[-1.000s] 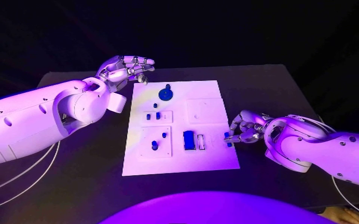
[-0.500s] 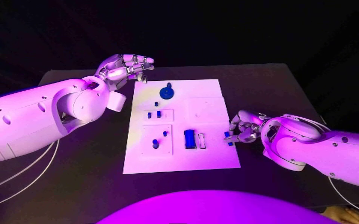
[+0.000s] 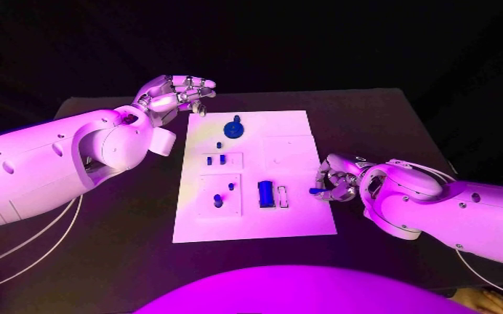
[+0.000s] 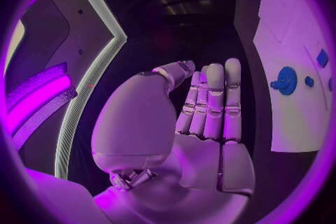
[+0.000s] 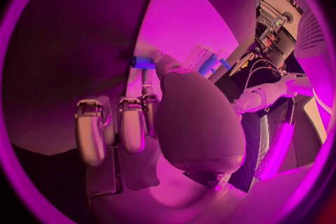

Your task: Assemble the parts on the task board

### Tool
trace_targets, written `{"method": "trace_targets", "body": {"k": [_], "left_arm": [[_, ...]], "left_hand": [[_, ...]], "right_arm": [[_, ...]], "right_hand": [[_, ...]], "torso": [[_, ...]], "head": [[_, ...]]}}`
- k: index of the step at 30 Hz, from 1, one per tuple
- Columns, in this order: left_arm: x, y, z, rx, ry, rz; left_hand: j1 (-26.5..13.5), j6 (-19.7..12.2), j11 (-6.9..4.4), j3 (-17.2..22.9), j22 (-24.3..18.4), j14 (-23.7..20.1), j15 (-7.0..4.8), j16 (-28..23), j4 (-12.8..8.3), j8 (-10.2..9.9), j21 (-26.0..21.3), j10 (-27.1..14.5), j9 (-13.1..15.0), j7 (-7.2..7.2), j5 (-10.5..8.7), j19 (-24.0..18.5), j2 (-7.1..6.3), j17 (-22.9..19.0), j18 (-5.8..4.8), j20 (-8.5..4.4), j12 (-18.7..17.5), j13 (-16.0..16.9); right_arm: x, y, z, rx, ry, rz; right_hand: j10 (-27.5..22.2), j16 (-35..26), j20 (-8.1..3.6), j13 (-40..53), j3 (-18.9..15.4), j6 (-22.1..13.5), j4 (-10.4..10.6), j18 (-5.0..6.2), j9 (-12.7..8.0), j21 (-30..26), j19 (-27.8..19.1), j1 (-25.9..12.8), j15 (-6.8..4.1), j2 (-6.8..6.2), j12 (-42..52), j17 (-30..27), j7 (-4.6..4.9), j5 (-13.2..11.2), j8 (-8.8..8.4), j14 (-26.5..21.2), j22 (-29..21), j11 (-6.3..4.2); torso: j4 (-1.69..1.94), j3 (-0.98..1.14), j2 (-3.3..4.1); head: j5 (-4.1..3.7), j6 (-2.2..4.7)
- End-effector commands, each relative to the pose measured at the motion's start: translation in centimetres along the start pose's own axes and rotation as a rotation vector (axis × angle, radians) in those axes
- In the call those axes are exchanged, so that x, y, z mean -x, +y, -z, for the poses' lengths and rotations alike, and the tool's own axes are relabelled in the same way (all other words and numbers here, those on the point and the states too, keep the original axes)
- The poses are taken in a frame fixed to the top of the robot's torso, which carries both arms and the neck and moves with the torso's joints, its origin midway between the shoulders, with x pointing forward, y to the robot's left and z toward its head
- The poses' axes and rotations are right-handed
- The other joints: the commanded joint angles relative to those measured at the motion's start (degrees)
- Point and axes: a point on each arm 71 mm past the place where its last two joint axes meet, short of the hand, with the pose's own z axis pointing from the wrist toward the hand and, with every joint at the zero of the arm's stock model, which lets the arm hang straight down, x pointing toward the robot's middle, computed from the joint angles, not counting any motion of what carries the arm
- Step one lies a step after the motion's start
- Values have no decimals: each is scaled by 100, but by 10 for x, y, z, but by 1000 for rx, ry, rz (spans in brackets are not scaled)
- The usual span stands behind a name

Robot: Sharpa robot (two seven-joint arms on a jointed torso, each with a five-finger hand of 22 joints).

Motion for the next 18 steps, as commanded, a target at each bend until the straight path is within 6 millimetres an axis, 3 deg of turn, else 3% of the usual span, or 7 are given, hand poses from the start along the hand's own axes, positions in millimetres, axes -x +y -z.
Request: {"method": "trace_targets", "body": {"k": [1, 8, 18], "left_arm": [[-2, -1, 0, -4, 16, 9], [-3, -1, 0, -4, 17, 8], [-5, -1, -1, -7, 21, 9]], "left_hand": [[-34, -33, -1, 8, -5, -25, 1, -13, 30, -3, -30, -51, 5, 2, 5, 29, 5, -5, 90, -1, 36, -8], [-24, -31, -2, 10, -8, -25, -1, -12, 25, -1, -34, -51, 6, 1, 6, 32, 7, -6, 90, -2, 40, -8], [-24, -31, -2, 10, -8, -25, -1, -12, 25, -1, -34, -51, 6, 1, 6, 32, 7, -6, 90, -2, 40, -8]], "right_arm": [[-7, -6, 1, -32, 24, 17], [2, 8, 7, -10, -15, -86], [11, 34, 11, 40, -16, -184]], "right_hand": [[223, -9, -30, 1044, 477, 48, -175, -82, 30, 25, 599, -96, -34, -135, -15, 764, -13, 183, 25, 462, 1510, -30], [251, -3, -44, 1065, 1273, -4, -539, -82, 240, 25, 599, -548, -48, -285, 8, 789, -26, 923, 161, 468, 1510, -44], [260, -4, -43, 1064, 1466, -86, -642, -82, 361, 25, 599, -845, -47, -245, 4, 791, -24, 1029, 228, 468, 1510, -42]], "torso": [[-3, 1, 0], [-8, 3, 3], [2, -4, -1]], "head": [[-3, -15], [-16, -16], [-30, -17]]}}
